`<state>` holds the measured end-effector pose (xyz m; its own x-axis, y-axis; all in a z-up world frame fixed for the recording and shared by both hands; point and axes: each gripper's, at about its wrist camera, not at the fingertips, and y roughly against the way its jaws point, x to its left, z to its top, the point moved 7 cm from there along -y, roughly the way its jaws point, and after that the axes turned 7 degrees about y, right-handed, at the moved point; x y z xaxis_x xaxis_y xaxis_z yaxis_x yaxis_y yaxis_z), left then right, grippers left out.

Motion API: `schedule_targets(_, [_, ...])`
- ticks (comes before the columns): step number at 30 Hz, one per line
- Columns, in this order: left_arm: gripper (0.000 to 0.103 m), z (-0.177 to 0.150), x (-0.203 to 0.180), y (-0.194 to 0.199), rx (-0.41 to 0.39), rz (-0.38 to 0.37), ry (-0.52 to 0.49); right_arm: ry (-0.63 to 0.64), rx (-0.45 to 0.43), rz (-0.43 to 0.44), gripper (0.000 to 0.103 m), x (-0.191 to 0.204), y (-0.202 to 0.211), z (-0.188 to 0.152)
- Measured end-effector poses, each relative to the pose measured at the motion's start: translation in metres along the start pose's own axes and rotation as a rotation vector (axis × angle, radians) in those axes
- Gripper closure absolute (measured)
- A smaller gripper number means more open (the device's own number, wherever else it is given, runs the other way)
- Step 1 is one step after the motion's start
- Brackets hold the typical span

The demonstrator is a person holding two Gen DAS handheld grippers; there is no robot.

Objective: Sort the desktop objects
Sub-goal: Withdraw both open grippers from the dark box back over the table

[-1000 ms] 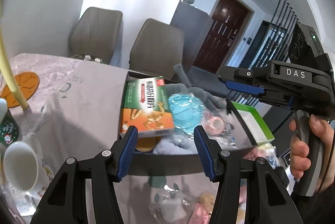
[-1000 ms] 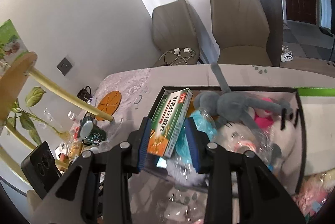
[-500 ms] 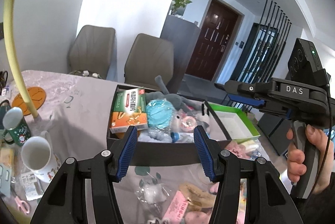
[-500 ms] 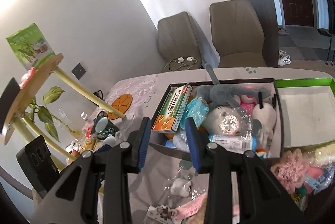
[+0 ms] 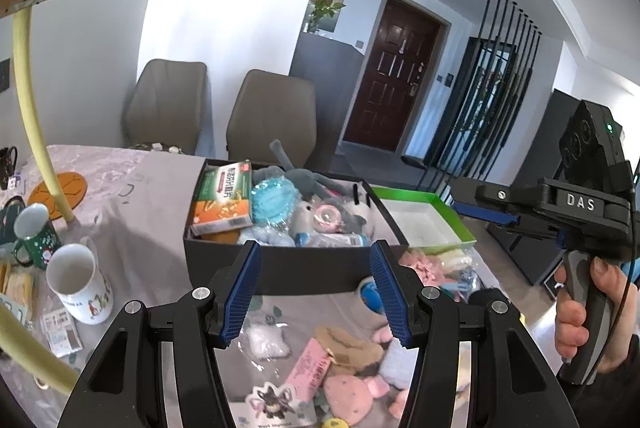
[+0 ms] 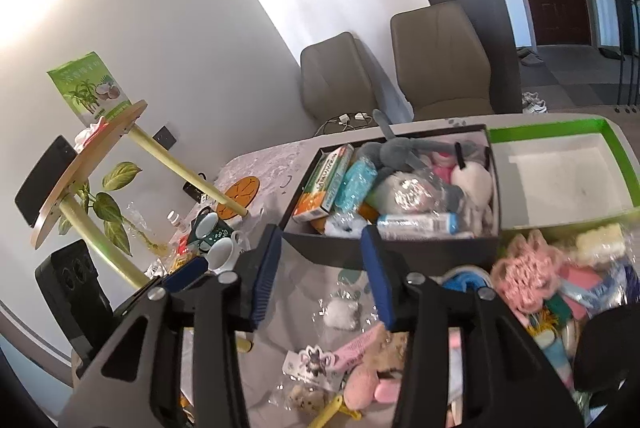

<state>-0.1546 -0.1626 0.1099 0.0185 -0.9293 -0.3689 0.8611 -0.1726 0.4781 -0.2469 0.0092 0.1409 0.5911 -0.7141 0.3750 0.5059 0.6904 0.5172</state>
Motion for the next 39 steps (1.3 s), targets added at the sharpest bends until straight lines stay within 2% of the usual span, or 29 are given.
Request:
schedule_targets(6, [0.046,-0.016,-0.008,0.005,0.012,-0.003,0.001,-0.017,-0.018,0.012,0.050,-0.006,0.023,-0.025])
schedule_targets(10, [0.038,-0.027,-0.012,0.008,0.016,-0.006,0.004,-0.036,-0.016,0.024,0.044,-0.011,0.032,-0.041])
schedule_targets(17, [0.037,-0.046,-0.016,0.019,0.014,0.000,0.006,-0.057,-0.005,0.040,0.035,-0.014,0.040,-0.068])
schedule_targets(19, [0.026,-0.051,-0.014,0.022,0.012,0.002,0.011,-0.062,-0.001,0.049,0.028,-0.014,0.041,-0.077])
schedule_targets(21, [0.024,-0.057,-0.013,0.026,0.008,0.002,0.016,-0.064,0.000,0.059,0.025,-0.014,0.042,-0.083])
schedule_targets(28, [0.024,-0.083,-0.004,0.037,0.018,0.013,0.032,-0.059,0.023,0.100,0.022,-0.005,0.041,-0.107])
schedule_targets(39, [0.024,-0.138,0.000,0.037,0.073,0.015,0.019,-0.037,0.079,0.161,0.024,0.007,0.028,-0.155])
